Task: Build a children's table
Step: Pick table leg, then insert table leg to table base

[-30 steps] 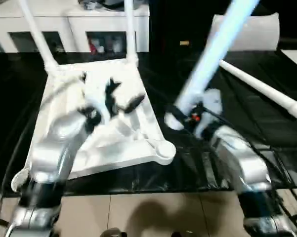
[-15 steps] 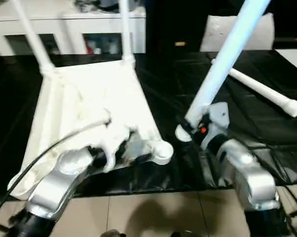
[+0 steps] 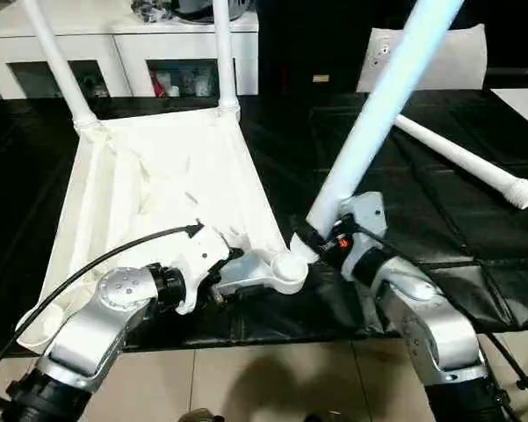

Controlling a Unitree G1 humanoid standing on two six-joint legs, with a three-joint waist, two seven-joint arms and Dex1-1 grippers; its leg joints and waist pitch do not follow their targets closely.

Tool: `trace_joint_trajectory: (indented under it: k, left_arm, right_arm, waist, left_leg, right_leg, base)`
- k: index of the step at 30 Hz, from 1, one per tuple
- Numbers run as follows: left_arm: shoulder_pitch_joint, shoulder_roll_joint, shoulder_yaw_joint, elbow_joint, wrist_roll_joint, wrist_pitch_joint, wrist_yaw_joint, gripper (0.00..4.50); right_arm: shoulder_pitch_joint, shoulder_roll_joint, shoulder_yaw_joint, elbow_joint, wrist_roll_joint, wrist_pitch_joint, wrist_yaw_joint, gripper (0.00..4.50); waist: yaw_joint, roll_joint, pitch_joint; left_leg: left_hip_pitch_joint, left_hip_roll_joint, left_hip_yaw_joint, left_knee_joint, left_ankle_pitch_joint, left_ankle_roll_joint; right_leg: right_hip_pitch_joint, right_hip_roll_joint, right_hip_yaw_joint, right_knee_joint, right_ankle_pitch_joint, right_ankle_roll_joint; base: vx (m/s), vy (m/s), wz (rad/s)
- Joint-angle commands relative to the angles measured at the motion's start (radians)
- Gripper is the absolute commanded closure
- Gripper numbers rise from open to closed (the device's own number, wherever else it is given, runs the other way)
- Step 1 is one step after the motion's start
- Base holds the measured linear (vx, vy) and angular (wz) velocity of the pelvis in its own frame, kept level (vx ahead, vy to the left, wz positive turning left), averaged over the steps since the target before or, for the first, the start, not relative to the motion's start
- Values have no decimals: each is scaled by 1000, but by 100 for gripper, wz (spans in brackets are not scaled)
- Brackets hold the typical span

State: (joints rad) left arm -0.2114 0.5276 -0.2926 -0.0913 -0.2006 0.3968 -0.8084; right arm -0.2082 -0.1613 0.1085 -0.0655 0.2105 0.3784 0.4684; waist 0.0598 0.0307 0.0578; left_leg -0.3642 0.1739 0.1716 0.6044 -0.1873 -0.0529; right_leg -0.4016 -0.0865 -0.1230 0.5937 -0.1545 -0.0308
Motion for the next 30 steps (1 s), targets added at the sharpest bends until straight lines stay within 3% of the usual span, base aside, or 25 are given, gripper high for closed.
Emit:
trace_joint_trajectory:
  k: [1, 10, 12, 21, 30]
  left_arm:
    - [-21, 15, -15, 18, 13, -8, -27, 115]
    - [-71, 43, -30, 98, 41, -46, -100, 184]
    - [-79, 47, -36, 112, 46, -48, -112, 204]
    - [-107, 61, -52, 172, 79, -92, -156, 275]
    - [-118, 53, -49, 200, 89, -124, -169, 333]
  right_arm:
    - [8, -6, 11, -8, 14, 4, 20, 259]
    - [14, -18, -4, -11, 16, -2, 26, 259]
    - [13, -20, -5, -11, 17, -3, 26, 259]
    - [22, -40, 4, -48, 43, 13, 64, 259]
    - [24, -46, 5, -55, 48, 19, 71, 259]
  waist:
    - [1, 7, -63]
    - [2, 20, -64]
    - [1, 17, -64]
    - [1, 27, -66]
    - [0, 27, -68]
  left_leg:
    - [10, 46, -28, -80, -316, 5]
    - [10, 46, -31, -82, -327, -2]
    - [11, 46, -30, -81, -327, 1]
    - [12, 48, -31, -82, -338, 1]
    - [11, 48, -31, -81, -337, 2]
  right_leg:
    - [44, -68, 59, -100, -498, -37]
    - [47, -69, 59, -95, -466, -57]
    - [47, -68, 59, -97, -471, -56]
    - [48, -68, 58, -97, -460, -64]
    - [48, -69, 58, -96, -463, -66]
  base:
    - [0, 0, 0]
    - [0, 0, 0]
    - [0, 0, 0]
    - [0, 0, 0]
    - [0, 0, 0]
